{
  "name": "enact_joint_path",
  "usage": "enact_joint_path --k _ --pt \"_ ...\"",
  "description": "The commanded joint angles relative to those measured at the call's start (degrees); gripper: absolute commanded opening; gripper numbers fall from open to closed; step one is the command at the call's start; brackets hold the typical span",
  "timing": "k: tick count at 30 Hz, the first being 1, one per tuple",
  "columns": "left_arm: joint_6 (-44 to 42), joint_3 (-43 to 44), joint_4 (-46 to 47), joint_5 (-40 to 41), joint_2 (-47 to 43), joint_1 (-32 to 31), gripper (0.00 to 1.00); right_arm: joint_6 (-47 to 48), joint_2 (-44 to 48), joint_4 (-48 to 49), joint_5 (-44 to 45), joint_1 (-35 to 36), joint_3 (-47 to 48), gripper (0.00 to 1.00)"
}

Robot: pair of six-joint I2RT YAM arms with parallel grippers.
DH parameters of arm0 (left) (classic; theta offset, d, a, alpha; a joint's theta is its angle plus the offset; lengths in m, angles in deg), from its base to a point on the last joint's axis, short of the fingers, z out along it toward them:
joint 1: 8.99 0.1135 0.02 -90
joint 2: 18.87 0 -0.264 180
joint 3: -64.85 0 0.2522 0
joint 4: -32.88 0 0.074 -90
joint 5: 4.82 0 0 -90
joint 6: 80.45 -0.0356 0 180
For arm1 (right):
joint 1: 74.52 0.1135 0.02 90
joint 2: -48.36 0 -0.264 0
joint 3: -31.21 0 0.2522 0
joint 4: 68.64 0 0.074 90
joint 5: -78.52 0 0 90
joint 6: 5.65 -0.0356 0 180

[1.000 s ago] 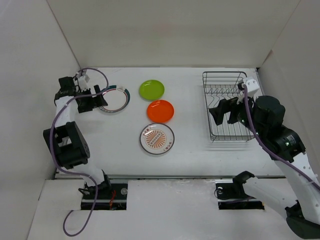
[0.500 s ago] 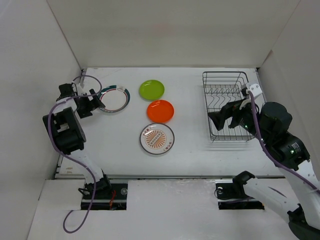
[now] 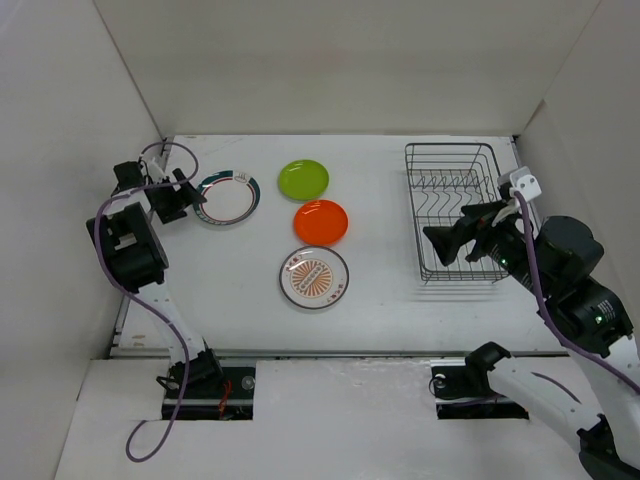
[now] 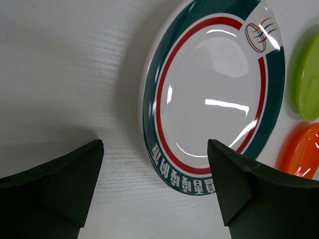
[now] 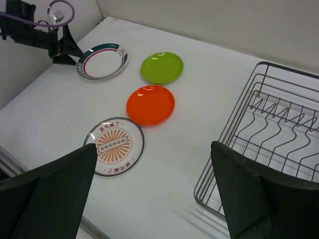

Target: Load the plates into the dish rack

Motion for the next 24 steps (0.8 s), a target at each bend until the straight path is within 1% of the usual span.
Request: enact_joint_path --k 1,5,6,9,10,12,16,17,21,22,23,24 --pt "0.4 0.8 -1.4 -0.6 4.1 -0.6 0.81 -0.2 0.0 2.8 0.9 0.7 0.0 1.00" --pt "0.4 3.0 -2.8 -0.6 5.2 -1.7 0.79 -0.2 0.0 3.4 0.9 0.7 -1.0 1.00" --pt "0.4 3.7 -2.8 -0.6 5.3 -1.7 0.74 -0.2 -0.6 3.4 0.9 0.7 -1.1 1.00" --pt "0.4 4.3 -4.1 -0.6 5.3 -1.7 0.64 -0.7 -1.3 3.9 0.3 0.7 -1.1 1.00" --pt "-0.2 4.3 -4.6 -0.6 5.3 -1.7 0.56 -0.7 -1.3 4.5 0.3 0.7 -1.1 1.00" --pt "-0.2 4.3 -5.3 -0.6 5.3 -2.3 0.49 -0.7 -1.8 5.0 0.3 0.7 -1.1 1.00" --pt "-0.9 4.3 -6.6 -1.2 5.8 -2.9 0.49 -0.7 -1.8 5.5 0.3 0.7 -1.6 1.00" --pt "-0.9 4.3 -6.6 -1.2 5.8 -2.9 0.48 -0.7 -1.8 5.5 0.3 0.7 -1.6 1.00" --pt "-0.9 4.3 -6.6 -1.2 5.8 -2.9 0.28 -0.7 -1.8 6.1 0.3 0.7 -1.6 1.00" --pt "-0.9 4.3 -6.6 -1.2 5.8 -2.9 0.19 -0.7 -1.8 6.1 0.3 0.7 -1.6 1.00" --pt "-0.9 4.8 -7.1 -1.2 6.3 -2.9 0.12 -0.7 -1.8 6.1 0.3 0.7 -1.6 1.00" --pt "-0.9 4.8 -7.1 -1.2 6.3 -2.9 0.09 -0.7 -1.8 6.1 0.3 0.7 -1.6 1.00"
